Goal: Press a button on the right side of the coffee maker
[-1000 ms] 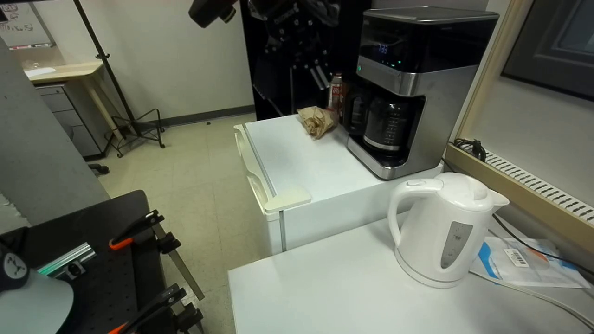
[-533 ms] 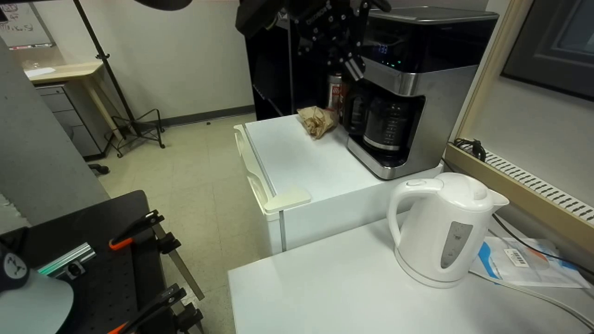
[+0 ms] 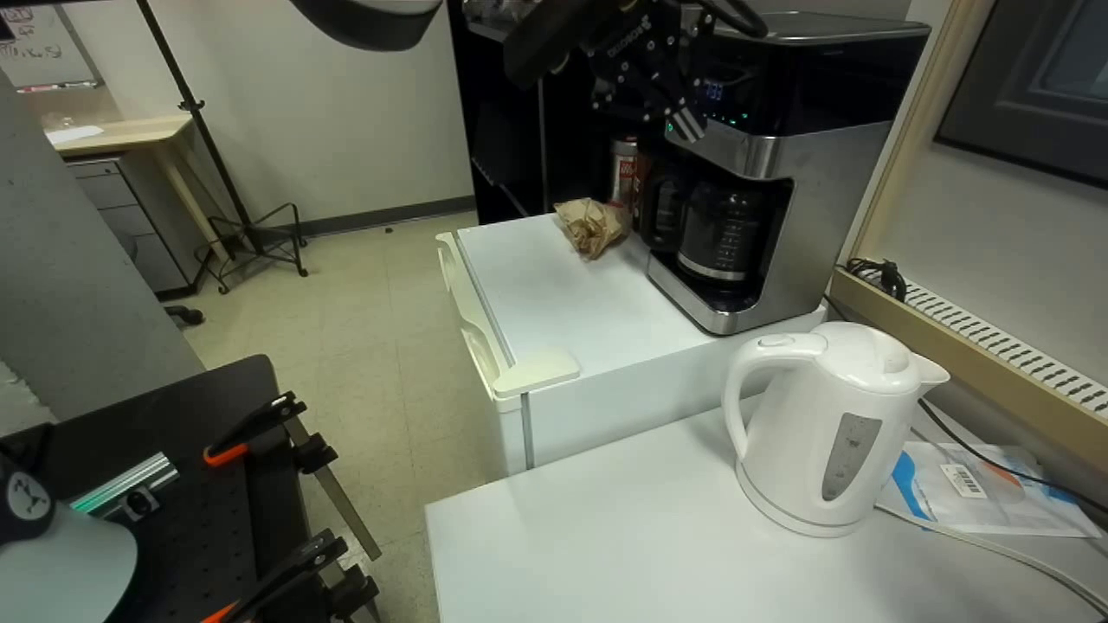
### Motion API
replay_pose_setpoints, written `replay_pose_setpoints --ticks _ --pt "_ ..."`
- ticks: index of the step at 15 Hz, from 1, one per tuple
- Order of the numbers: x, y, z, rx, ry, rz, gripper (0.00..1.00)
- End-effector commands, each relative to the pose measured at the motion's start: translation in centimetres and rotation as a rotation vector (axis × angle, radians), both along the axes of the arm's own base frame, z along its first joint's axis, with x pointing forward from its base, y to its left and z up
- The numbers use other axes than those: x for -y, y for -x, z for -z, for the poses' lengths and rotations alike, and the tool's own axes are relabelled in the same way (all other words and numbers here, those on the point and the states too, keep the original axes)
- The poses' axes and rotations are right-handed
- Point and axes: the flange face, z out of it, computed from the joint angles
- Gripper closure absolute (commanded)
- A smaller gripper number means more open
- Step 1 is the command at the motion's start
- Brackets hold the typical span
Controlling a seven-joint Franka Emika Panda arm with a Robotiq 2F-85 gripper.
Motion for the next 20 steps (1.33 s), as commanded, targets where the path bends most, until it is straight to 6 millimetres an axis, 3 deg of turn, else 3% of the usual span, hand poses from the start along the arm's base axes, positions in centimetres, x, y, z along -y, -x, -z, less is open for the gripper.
replay_pose_setpoints --ticks 1,7,20 --pt "-1.2 -2.3 0.7 0.032 -0.008 -0.028 1.0" --pt "-2.3 -4.1 1.8 0.055 0.001 -0.055 1.0" --pt "-2.4 -6.9 3.4 0.096 0.015 -0.07 1.0"
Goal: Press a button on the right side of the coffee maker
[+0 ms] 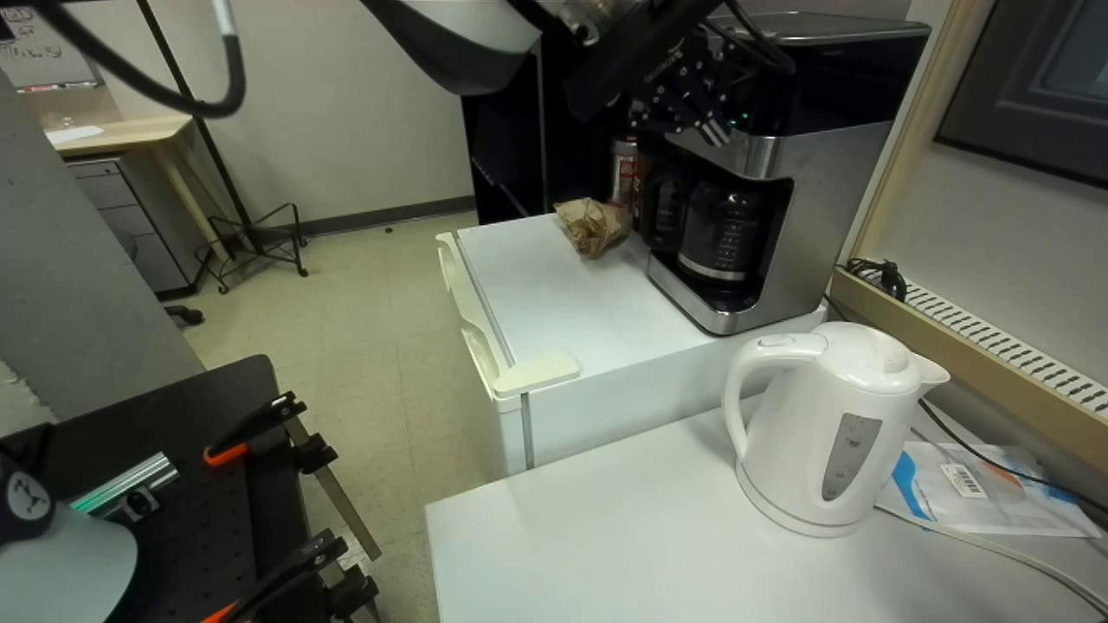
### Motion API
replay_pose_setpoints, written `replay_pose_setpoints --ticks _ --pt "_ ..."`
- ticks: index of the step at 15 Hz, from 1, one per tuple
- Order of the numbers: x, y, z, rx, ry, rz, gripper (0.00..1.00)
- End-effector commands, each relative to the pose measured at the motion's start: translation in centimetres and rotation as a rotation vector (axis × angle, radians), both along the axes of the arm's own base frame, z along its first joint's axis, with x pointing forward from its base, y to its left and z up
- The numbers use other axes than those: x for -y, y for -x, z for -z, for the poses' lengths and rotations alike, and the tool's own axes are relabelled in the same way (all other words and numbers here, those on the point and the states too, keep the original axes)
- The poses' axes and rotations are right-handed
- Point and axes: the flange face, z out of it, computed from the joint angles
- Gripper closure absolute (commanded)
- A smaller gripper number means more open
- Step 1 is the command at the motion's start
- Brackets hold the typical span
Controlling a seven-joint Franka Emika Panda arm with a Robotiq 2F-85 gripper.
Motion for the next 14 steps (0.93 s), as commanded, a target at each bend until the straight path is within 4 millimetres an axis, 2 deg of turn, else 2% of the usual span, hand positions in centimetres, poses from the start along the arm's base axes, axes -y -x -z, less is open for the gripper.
replay_pose_setpoints --ticks 1,6,14 --pt "-0.1 -1.0 0.3 0.028 -0.008 -0.014 1.0" --pt "-0.2 -0.6 0.3 0.036 -0.004 -0.021 1.0" --pt "-1.8 4.3 0.3 0.009 0.069 -0.114 1.0"
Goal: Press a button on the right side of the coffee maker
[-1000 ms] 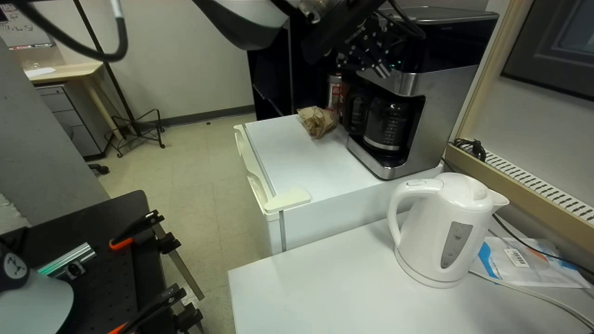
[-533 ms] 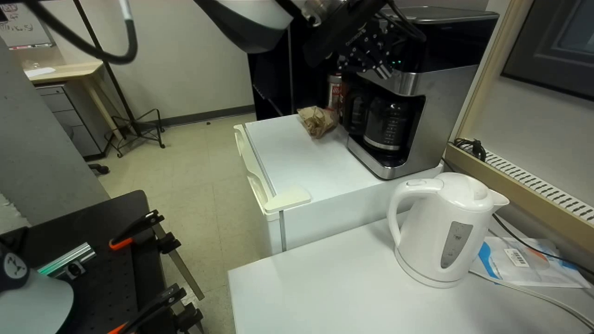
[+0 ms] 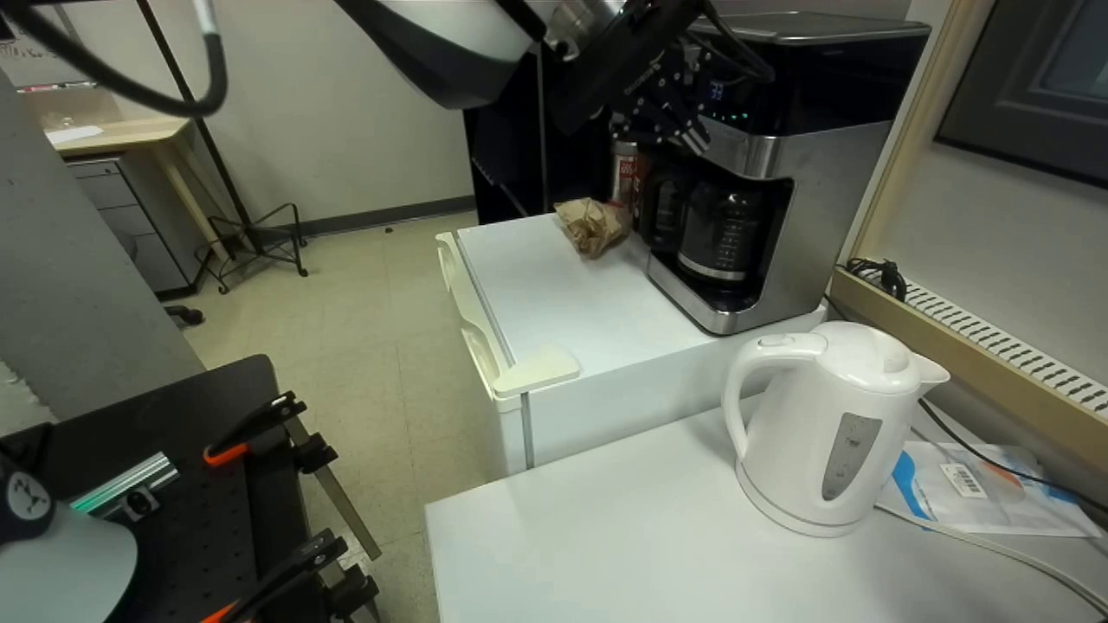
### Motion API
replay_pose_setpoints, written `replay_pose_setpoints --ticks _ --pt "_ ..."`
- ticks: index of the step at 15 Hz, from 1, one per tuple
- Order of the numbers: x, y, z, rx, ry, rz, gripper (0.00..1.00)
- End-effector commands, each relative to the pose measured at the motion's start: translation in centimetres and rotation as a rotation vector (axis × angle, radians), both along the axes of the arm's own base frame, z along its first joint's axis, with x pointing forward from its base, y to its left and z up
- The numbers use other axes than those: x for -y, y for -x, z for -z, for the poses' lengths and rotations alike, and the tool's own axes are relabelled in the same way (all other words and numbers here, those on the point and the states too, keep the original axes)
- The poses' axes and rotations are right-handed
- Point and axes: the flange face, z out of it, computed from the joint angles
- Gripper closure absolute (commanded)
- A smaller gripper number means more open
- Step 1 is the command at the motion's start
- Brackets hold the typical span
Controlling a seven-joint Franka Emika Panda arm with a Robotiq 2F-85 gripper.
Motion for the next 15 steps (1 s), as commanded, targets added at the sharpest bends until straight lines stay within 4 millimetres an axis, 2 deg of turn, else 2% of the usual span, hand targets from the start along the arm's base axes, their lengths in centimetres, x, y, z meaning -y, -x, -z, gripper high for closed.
replay_pose_setpoints --ticks 1,9,15 --pt "-0.9 3.0 -1.1 0.018 0.053 -0.052 1.0" --pt "-2.8 7.8 -2.2 0.088 0.18 -0.136 1.0" --pt "-3.6 11.3 1.0 -0.036 0.076 -0.112 1.0"
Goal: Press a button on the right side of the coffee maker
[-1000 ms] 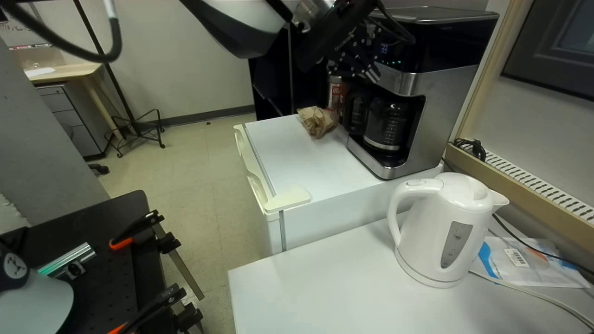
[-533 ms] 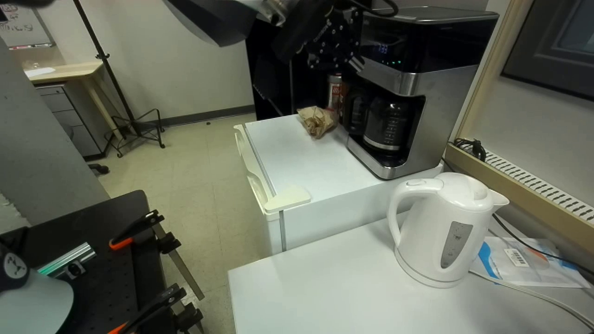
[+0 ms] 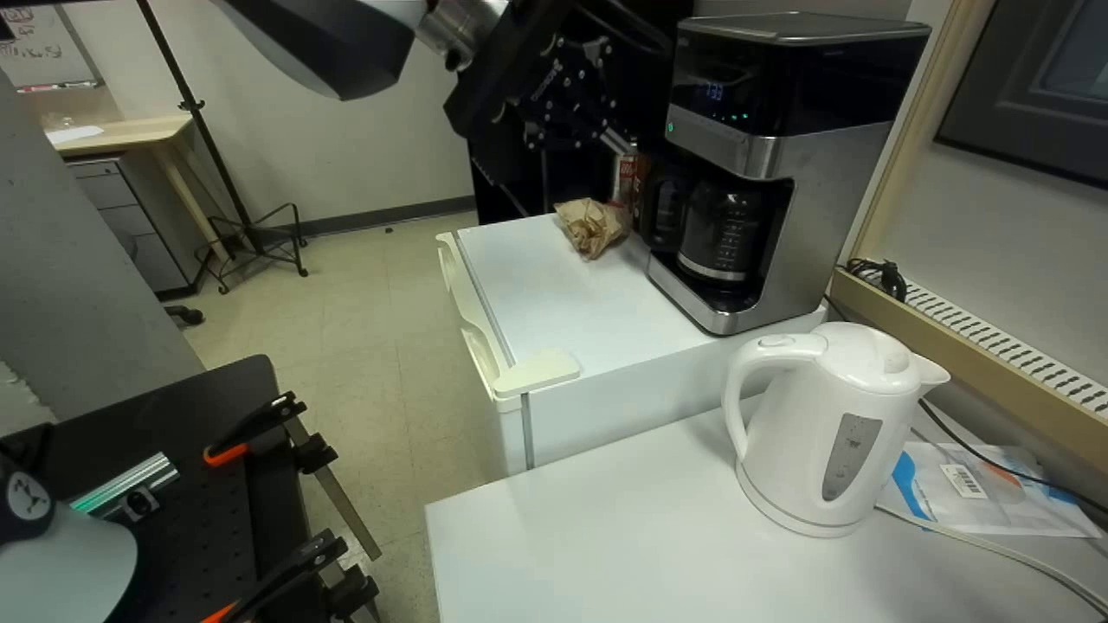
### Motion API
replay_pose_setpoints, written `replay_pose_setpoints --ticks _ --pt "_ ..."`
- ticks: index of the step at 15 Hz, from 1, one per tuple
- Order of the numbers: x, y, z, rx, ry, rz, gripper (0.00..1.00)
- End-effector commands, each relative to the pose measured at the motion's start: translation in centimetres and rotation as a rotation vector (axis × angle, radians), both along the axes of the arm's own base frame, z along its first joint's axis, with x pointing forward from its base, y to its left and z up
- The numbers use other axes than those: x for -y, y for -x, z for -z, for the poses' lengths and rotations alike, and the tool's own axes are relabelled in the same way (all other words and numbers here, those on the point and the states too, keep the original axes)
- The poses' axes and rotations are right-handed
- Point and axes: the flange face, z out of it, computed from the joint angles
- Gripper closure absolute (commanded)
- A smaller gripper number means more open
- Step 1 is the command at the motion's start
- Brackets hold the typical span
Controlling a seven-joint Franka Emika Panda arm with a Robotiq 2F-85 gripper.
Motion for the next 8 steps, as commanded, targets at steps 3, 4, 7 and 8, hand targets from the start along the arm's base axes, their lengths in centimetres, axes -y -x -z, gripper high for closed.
replay_pose_setpoints --ticks 3,4,7,8 --pt "-0.7 3.3 2.3 -0.137 -0.152 0.079 1.0" --pt "-0.9 3.6 2.6 -0.159 -0.189 0.106 1.0" --pt "-1.8 4.3 2.8 -0.204 -0.278 0.166 1.0" --pt "-2.0 4.4 2.7 -0.211 -0.303 0.179 1.0"
